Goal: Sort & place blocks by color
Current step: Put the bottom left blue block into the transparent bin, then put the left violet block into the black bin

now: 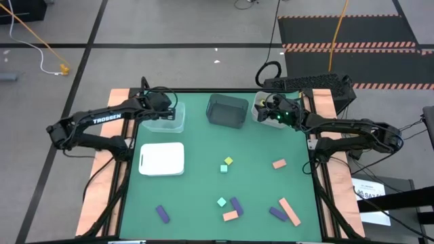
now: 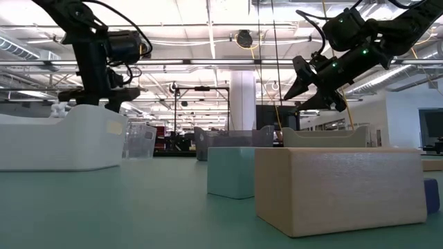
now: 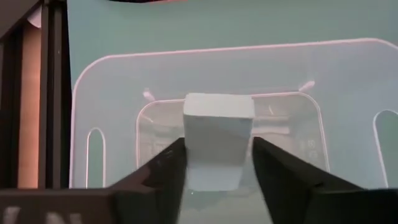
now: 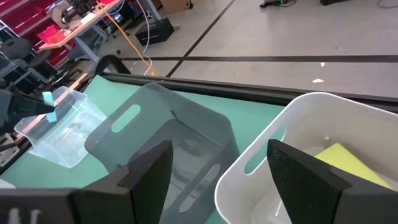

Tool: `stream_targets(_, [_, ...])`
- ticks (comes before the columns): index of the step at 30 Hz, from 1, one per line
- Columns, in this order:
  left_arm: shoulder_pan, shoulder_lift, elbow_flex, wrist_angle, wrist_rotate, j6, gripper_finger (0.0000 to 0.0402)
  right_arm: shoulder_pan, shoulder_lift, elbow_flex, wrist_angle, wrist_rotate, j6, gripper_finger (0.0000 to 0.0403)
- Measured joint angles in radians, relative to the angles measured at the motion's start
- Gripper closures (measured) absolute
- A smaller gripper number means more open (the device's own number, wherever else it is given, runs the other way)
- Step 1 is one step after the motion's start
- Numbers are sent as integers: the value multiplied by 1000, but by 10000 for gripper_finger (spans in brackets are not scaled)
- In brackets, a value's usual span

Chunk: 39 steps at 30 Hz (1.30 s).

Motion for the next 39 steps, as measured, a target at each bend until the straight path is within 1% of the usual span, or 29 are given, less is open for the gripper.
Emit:
stream_targets(2, [0, -1, 0, -3, 0, -3, 176, 0, 0, 0, 0, 0, -2, 149])
stream_targets(4, [0, -1, 0, -2, 1, -3, 153, 0, 0, 0, 0, 0, -2, 149])
stream_targets(6, [0, -1, 0, 1, 6, -4, 139, 0, 0, 0, 0, 0, -2, 149])
stream_targets(8, [0, -1, 0, 10, 24, -4, 133, 0, 0, 0, 0, 0, -3, 149])
stream_targets(11, [0, -6, 0, 23, 63, -5, 137, 0, 0, 0, 0, -1, -3, 149])
stream_targets(14, [-9, -23, 0, 67, 116, -2, 151, 0, 0, 0, 0, -1, -3, 149])
stream_targets(19, [-83, -85, 0, 205, 189, 2, 181, 0, 0, 0, 0, -1, -8, 149])
stream_targets(24, [-228, -146, 0, 380, 294, -21, 202, 0, 0, 0, -2, -1, -10, 149])
stream_targets(28, [-384, -164, 1, 452, 327, -56, 212, 0, 0, 0, -6, -4, -1, 149])
stream_targets(35, [-668, -140, 1, 457, 328, -194, 215, 2, 0, 0, -24, -7, 1, 149])
stream_targets(39, [-792, -133, 1, 433, 330, -335, 215, 2, 0, 0, -49, -7, 1, 149])
